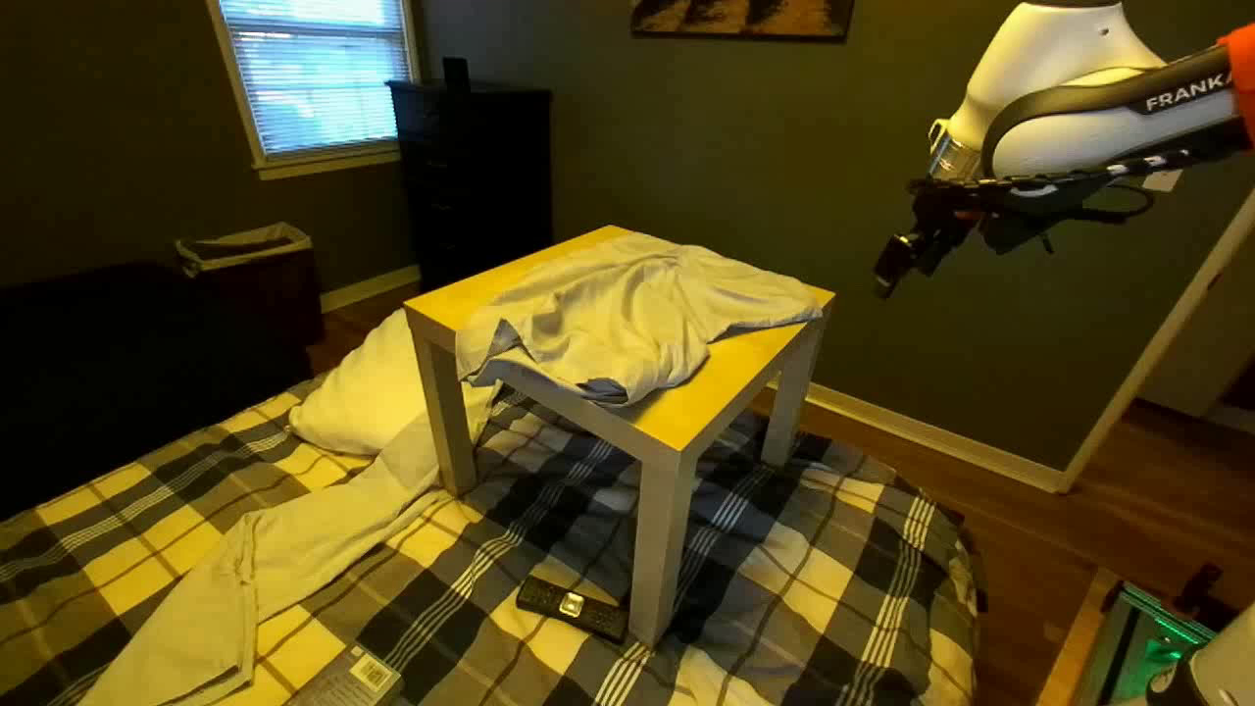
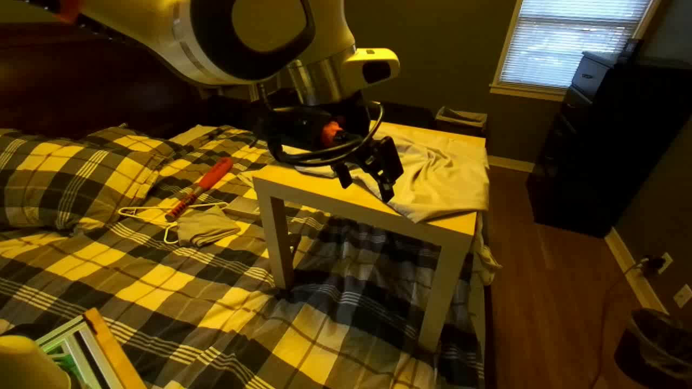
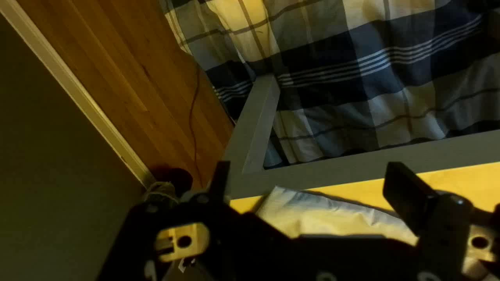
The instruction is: Fold the cloth on the table
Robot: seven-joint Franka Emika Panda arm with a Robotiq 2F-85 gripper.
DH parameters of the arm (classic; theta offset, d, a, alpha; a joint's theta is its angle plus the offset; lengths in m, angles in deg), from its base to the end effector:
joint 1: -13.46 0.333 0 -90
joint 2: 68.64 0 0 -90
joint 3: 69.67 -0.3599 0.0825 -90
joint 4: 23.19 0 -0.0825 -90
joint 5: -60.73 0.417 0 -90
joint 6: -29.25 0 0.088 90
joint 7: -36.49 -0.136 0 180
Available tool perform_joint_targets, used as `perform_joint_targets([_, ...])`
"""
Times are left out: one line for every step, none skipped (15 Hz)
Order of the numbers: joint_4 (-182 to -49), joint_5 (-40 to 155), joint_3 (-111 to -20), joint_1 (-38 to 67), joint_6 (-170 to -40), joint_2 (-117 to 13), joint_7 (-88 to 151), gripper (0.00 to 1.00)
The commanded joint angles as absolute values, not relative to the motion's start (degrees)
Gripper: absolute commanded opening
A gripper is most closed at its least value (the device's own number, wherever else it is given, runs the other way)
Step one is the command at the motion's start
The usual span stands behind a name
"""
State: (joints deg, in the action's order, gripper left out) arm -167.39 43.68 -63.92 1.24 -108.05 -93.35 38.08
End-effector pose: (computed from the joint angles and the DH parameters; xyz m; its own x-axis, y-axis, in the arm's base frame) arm 0.4294 -0.1489 0.4581 0.9585 -0.0597 0.2787 -0.1249 -0.9669 0.2225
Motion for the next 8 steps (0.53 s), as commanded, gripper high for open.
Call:
perform_joint_targets([-167.3, 43.7, -63.7, 1.4, -107.8, -93.4, 38.1, 1.0])
perform_joint_targets([-167.3, 43.7, -63.8, 1.4, -107.8, -93.4, 38.1, 1.0])
perform_joint_targets([-167.3, 43.7, -63.8, 1.4, -107.8, -93.4, 38.1, 1.0])
perform_joint_targets([-167.3, 43.7, -63.8, 1.4, -107.8, -93.4, 38.1, 1.0])
perform_joint_targets([-167.3, 43.7, -63.8, 1.4, -107.8, -93.4, 38.1, 1.0])
perform_joint_targets([-167.3, 43.7, -63.8, 1.4, -107.8, -93.4, 38.1, 1.0])
perform_joint_targets([-166.2, 42.4, -65.3, 0.2, -106.9, -92.1, 33.9, 1.0])
perform_joint_targets([-164.9, 43.5, -65.8, 0.0, -106.1, -90.4, 30.6, 1.0])
